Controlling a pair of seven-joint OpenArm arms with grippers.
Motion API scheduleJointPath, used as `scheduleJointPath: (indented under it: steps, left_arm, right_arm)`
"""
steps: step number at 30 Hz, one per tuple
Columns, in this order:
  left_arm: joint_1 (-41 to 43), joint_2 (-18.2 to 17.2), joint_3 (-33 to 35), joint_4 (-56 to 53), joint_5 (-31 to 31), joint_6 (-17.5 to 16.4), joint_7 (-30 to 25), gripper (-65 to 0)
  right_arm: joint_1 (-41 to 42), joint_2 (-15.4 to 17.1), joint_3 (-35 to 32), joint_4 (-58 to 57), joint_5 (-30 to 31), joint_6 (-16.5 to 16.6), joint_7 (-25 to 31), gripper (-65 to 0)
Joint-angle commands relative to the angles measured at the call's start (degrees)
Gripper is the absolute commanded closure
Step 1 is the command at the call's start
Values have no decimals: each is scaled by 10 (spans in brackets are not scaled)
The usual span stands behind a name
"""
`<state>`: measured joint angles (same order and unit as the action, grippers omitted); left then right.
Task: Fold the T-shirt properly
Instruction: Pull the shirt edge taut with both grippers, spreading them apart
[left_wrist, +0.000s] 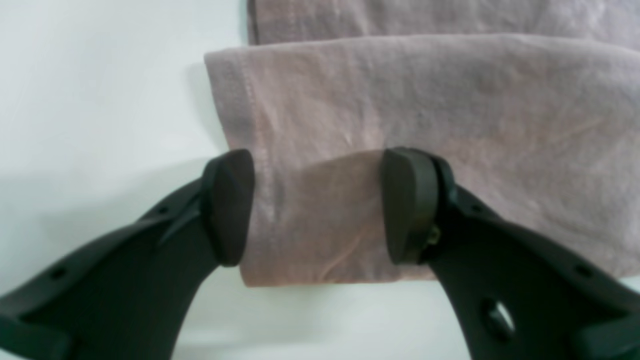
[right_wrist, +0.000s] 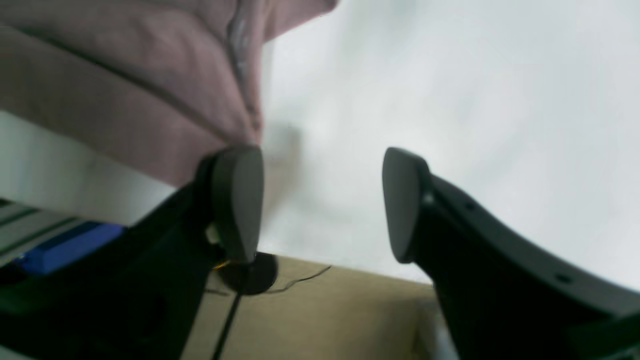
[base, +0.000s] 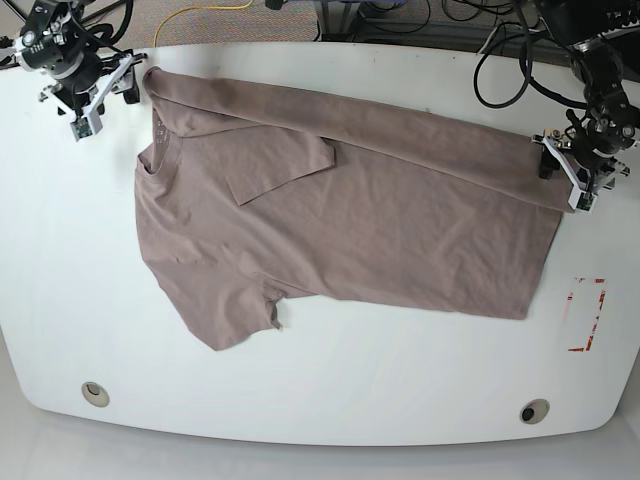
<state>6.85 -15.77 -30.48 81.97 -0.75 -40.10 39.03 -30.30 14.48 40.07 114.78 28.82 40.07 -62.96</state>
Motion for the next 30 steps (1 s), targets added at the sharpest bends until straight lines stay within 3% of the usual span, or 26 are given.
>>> scheduleJointPath:
  steps: [1, 11, 21, 25, 27, 30]
  left_arm:
    - [15, -5, 2, -3, 47, 1, 44, -367]
    - [16, -5, 0, -3, 47, 1, 44, -367]
    - [16, -5, 1, -3, 47, 1, 44, -363]
    - [16, -5, 0, -3, 47, 1, 44, -268]
    - [16, -5, 0, -3, 47, 1, 44, -199]
    - [16, -5, 0, -3, 47, 1, 44, -81]
  right_arm:
    - [1, -18, 2, 4, 15, -1, 4, -352]
    - [27, -100, -1, 2, -54, -1, 4, -352]
    - [53, -114, -2, -75, -84, -1, 23, -350]
    - [55, -111, -2, -104, -85, -1, 24, -331]
    - [55, -106, -2, -106, -82, -1, 24, -289]
    - [53, -106, -2, -106, -83, -1, 24, -165]
